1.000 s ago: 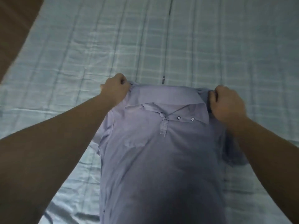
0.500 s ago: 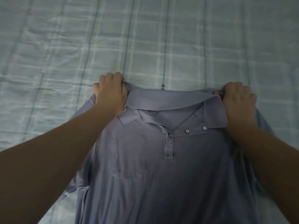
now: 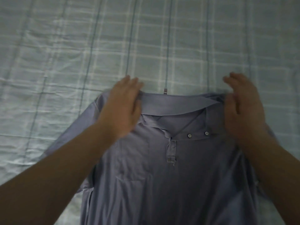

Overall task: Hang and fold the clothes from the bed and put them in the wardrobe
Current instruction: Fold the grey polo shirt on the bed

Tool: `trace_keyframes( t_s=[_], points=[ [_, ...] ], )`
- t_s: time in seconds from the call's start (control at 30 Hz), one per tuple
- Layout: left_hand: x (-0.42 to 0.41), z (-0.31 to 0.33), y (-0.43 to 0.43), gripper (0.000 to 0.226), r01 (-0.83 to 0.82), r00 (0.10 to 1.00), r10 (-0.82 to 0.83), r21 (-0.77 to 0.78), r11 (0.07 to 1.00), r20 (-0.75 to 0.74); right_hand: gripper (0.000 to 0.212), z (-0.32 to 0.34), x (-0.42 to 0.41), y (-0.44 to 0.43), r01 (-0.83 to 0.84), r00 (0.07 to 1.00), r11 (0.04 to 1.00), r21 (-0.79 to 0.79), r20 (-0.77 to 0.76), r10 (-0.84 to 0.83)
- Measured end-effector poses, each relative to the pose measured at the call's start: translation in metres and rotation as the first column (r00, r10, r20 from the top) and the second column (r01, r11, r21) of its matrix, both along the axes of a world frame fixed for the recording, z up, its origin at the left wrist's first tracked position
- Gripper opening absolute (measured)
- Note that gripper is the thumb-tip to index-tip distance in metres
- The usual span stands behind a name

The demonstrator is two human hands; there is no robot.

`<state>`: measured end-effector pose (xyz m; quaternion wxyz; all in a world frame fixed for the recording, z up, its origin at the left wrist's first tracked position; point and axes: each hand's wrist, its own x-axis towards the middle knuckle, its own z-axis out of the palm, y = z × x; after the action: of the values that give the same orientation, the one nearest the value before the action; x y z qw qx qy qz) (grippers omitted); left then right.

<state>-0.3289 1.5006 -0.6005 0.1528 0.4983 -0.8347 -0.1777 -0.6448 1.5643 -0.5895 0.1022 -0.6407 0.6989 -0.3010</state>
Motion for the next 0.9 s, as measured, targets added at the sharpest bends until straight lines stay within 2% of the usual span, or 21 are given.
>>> trace_keyframes(
  t_s=[0.1,0.2,0.4,0.57,0.7,0.9],
  points=[
    [-0.022,-0.011,0.026,0.055,0.174,0.958,-0.173,0.019,0.985,0.230,0.050,-0.005,0.024,0.008,-0.248,0.937,0.956,0.154,-0.211,0.277],
    [-0.026,-0.028,0.040,0.060,0.172,0.909,-0.166,0.020,0.985,0.382,0.053,-0.026,0.029,0.019,-0.256,0.876,0.930,0.263,-0.342,0.339],
    [-0.017,-0.049,0.037,0.062,0.198,0.900,-0.189,0.016,0.980,0.393,0.061,-0.053,0.019,0.031,-0.236,0.801,0.903,0.360,-0.454,0.391],
    [-0.020,-0.052,0.035,0.064,0.177,0.883,-0.175,0.036,0.984,0.436,0.063,-0.061,0.018,0.028,-0.215,0.783,0.910,0.354,-0.495,0.378],
    [-0.024,-0.041,0.035,0.066,0.157,0.868,-0.184,0.095,0.983,0.461,0.063,-0.057,0.023,0.028,-0.188,0.785,0.897,0.400,-0.487,0.382],
    [-0.024,-0.008,0.096,0.069,0.117,0.915,-0.173,0.170,0.979,0.364,0.060,-0.022,0.046,0.077,-0.193,0.825,0.898,0.395,-0.431,0.367]
  ],
)
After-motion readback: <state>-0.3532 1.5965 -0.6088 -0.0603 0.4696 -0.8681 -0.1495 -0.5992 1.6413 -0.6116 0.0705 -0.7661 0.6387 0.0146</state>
